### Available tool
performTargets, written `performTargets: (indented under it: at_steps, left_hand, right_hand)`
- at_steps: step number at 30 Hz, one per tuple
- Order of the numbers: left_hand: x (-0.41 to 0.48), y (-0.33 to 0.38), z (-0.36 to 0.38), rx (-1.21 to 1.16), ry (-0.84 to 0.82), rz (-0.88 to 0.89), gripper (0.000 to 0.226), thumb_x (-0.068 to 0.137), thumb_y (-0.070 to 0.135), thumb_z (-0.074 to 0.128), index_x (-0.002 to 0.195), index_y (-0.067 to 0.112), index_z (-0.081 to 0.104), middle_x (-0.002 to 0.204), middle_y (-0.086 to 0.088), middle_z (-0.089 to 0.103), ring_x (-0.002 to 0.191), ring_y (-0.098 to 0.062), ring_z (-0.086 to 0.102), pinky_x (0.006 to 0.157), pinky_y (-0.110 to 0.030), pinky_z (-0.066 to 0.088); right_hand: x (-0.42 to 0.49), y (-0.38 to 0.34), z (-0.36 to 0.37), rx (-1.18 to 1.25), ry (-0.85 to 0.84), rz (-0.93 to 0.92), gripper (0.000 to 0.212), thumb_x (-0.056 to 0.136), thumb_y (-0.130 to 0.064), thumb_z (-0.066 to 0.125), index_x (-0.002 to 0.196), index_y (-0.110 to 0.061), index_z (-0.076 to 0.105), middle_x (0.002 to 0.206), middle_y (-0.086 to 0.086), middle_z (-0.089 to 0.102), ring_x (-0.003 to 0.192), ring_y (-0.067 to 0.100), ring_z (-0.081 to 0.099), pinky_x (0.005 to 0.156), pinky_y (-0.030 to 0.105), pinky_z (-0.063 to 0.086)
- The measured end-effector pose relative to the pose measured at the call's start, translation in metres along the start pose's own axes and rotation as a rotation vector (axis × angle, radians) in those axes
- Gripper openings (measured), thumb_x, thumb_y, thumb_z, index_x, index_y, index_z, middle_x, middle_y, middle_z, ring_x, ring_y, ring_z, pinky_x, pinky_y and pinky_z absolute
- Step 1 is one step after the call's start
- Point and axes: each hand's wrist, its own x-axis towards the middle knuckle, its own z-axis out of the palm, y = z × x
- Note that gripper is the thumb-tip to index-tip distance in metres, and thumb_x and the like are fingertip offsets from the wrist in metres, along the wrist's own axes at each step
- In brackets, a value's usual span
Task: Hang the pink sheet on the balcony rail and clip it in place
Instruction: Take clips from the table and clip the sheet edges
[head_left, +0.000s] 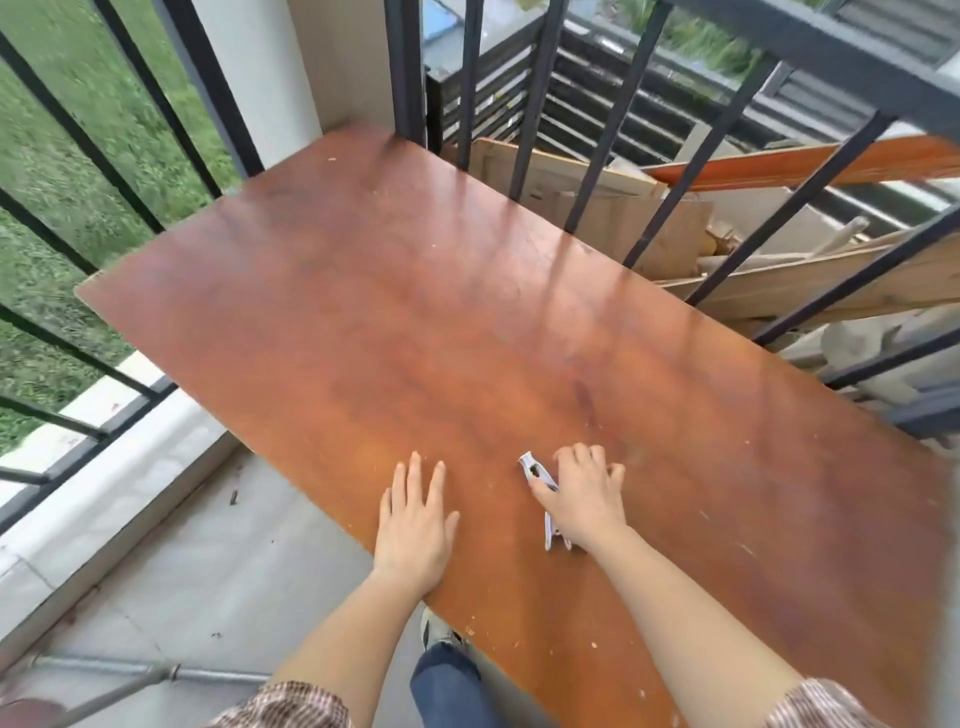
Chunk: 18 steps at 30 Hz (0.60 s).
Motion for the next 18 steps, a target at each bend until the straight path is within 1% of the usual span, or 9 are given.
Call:
performTargets:
  at_steps: [3,5,9,12,14,18]
  left_hand:
    - [0.002,0.0,0.008,0.055,-0.065,-0.033,0.067,0.1,0.048,0.022,0.151,0.019,-0.009,0.158,-0.011,-0.017,0.146,-0.03,-0.013,0.119,-0.044,0.003]
    - [0.003,0.001,0.008,0.071,-0.093,-0.034,0.068,0.1,0.048,0.02,0.151,0.018,-0.012,0.157,-0.012,-0.02,0.146,-0.03,-0.015,0.119,-0.044,0.002]
    - [0.007,0.001,0.002,0.116,-0.19,-0.037,0.069,0.1,0.047,0.023,0.15,0.018,-0.015,0.156,-0.012,-0.024,0.145,-0.03,-0.017,0.119,-0.045,0.004]
    - [0.011,0.002,-0.01,0.122,-0.266,-0.034,0.069,0.1,0.044,0.027,0.151,0.019,-0.012,0.157,-0.01,-0.023,0.146,-0.028,-0.015,0.119,-0.045,0.007]
    - [0.009,-0.001,-0.021,0.125,-0.266,-0.015,0.067,0.101,0.042,0.027,0.152,0.017,-0.007,0.158,-0.01,-0.017,0.147,-0.027,-0.01,0.119,-0.044,0.007]
    - [-0.016,-0.026,-0.038,0.093,-0.17,-0.033,0.061,0.101,0.035,0.027,0.152,0.016,-0.001,0.16,-0.009,-0.007,0.148,-0.025,0.0,0.118,-0.041,0.013]
  right_hand:
    - [0.005,0.0,0.005,-0.074,-0.024,-0.049,0.039,0.091,-0.049,0.043,0.109,-0.017,0.054,0.116,0.0,0.05,0.117,0.022,0.038,0.092,0.039,0.027]
    - [0.008,-0.001,0.007,-0.107,-0.041,-0.078,0.038,0.091,-0.048,0.043,0.109,-0.017,0.055,0.117,0.0,0.049,0.117,0.021,0.038,0.092,0.039,0.026]
    - [0.012,-0.005,0.009,-0.135,-0.057,-0.09,0.031,0.092,-0.039,0.044,0.111,-0.017,0.056,0.119,0.001,0.048,0.118,0.022,0.036,0.094,0.039,0.026]
    - [0.014,-0.012,0.006,-0.135,-0.061,-0.095,0.031,0.092,-0.038,0.043,0.109,-0.016,0.057,0.119,0.001,0.048,0.119,0.022,0.036,0.094,0.039,0.027]
    - [0.015,-0.022,0.003,-0.113,-0.059,-0.119,0.031,0.093,-0.039,0.043,0.108,-0.016,0.057,0.118,0.001,0.049,0.119,0.022,0.036,0.094,0.04,0.027]
    - [0.012,-0.058,-0.002,-0.024,-0.062,-0.218,0.03,0.093,-0.041,0.046,0.104,-0.016,0.056,0.117,0.001,0.052,0.12,0.023,0.038,0.095,0.04,0.03]
